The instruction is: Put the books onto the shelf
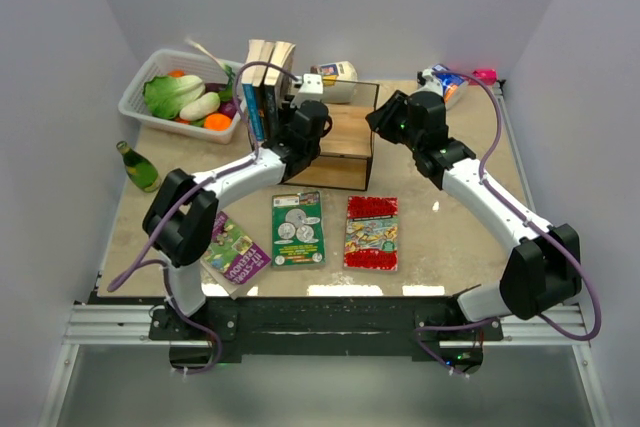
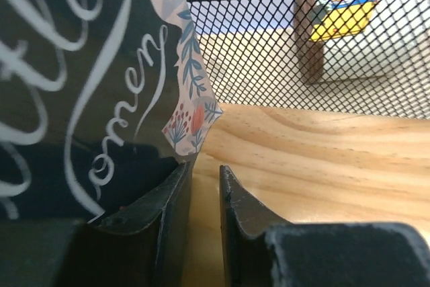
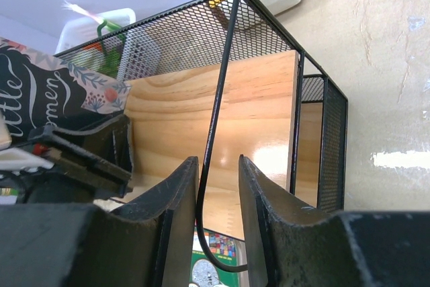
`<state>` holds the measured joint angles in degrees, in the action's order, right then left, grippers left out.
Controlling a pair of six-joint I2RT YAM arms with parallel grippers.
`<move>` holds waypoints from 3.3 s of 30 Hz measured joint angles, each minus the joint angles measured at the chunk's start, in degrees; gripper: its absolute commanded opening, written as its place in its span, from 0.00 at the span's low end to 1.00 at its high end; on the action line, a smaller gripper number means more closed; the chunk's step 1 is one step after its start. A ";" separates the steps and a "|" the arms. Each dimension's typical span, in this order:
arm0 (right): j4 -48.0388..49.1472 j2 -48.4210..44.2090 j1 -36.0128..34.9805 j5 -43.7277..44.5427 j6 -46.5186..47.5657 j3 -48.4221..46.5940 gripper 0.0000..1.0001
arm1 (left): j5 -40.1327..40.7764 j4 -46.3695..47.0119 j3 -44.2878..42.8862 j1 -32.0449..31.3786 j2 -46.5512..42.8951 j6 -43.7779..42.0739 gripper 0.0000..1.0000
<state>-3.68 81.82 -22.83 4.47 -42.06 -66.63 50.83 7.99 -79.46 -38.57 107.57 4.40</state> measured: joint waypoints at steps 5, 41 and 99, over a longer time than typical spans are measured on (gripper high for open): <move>0.00 0.00 0.00 0.02 0.00 0.00 0.35 | -2.93 0.17 1.57 -0.13 -3.93 0.87 0.31; -3.34 -6.95 0.02 1.20 -0.33 0.00 0.86 | -14.62 0.09 1.60 -6.34 -15.58 3.58 0.35; 0.31 -3.10 0.02 -0.57 -0.79 2.03 0.30 | -27.91 16.90 39.78 11.58 -31.01 42.18 0.00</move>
<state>-3.38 78.72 -22.81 3.90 -42.85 -64.60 22.92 24.88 -39.68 -26.98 76.55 46.59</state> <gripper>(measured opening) 0.311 0.015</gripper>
